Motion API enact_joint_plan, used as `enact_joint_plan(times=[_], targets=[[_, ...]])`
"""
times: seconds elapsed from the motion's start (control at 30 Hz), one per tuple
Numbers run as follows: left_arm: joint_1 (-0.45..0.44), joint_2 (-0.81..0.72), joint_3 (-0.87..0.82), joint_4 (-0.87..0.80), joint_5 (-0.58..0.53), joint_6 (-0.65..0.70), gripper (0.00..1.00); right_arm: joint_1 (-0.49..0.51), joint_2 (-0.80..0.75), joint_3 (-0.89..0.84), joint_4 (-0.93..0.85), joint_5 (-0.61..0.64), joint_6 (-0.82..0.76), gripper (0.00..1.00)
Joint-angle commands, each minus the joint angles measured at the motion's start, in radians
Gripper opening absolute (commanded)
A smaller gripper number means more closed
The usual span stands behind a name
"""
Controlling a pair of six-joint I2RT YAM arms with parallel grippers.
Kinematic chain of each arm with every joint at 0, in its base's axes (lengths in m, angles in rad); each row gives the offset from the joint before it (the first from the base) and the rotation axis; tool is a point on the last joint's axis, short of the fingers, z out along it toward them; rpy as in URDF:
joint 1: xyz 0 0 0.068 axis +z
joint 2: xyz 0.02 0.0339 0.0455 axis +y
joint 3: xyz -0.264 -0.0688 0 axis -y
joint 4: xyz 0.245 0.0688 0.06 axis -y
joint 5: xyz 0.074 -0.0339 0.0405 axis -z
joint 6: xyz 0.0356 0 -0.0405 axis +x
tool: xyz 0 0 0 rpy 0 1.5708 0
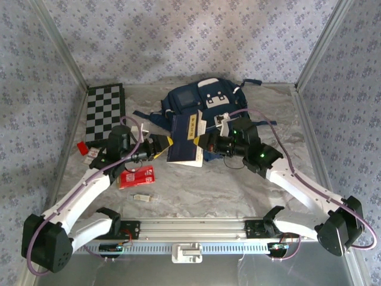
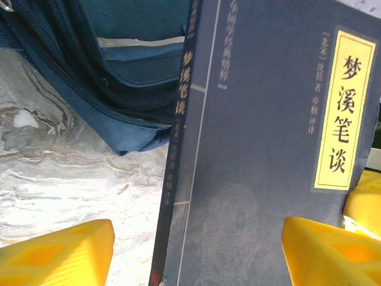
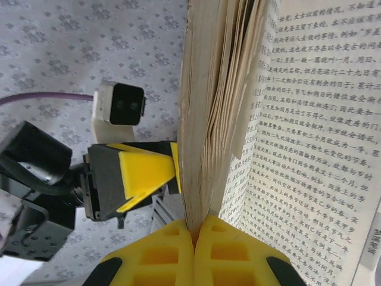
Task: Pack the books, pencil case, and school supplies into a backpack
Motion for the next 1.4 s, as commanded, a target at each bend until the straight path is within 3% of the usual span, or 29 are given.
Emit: enact_joint_plan(times=[0.0,0.13,0.5,0.63,0.73,0.83,0.9,0.97,1.13,1.37], targets=[[0.000,0.025,0.014,0.096,0.044,-0.050,0.73,-0.009,0.009,0.027,0.137,-0.069,0.045,0.00],[-0.007,0.047,0.023,0.165,0.078,-0.082,0.69,-0.012,0.034,0.009,0.193,-0.079,0.066,0.00],[-0.043,0.035,0.062,0.212,0.094,-0.098,0.33,-0.087,0.070,-0.054,0.150,-0.107,0.030,0.02],[-0.051,0.036,0.083,0.216,0.088,-0.094,0.21,-0.095,0.070,-0.064,0.125,-0.108,0.011,0.12],[-0.051,0.041,0.101,0.216,0.083,-0.095,0.10,-0.108,0.059,-0.067,0.076,-0.098,-0.010,0.25],[-0.053,0.045,0.119,0.227,0.077,-0.106,0.04,-0.120,0.037,-0.088,0.056,-0.090,-0.006,0.51],[-0.058,0.047,0.127,0.253,0.071,-0.122,0.00,-0.123,0.018,-0.110,0.056,-0.085,0.007,0.78],[-0.071,0.049,0.130,0.279,0.060,-0.136,0.00,-0.127,0.010,-0.131,0.068,-0.083,0.028,0.90],[-0.120,0.069,0.159,0.300,0.025,-0.134,0.00,-0.110,0.032,-0.155,0.270,-0.146,0.118,0.96],[-0.127,0.111,0.150,0.280,-0.025,-0.136,0.00,-0.078,0.062,-0.131,0.427,-0.186,0.201,0.92]])
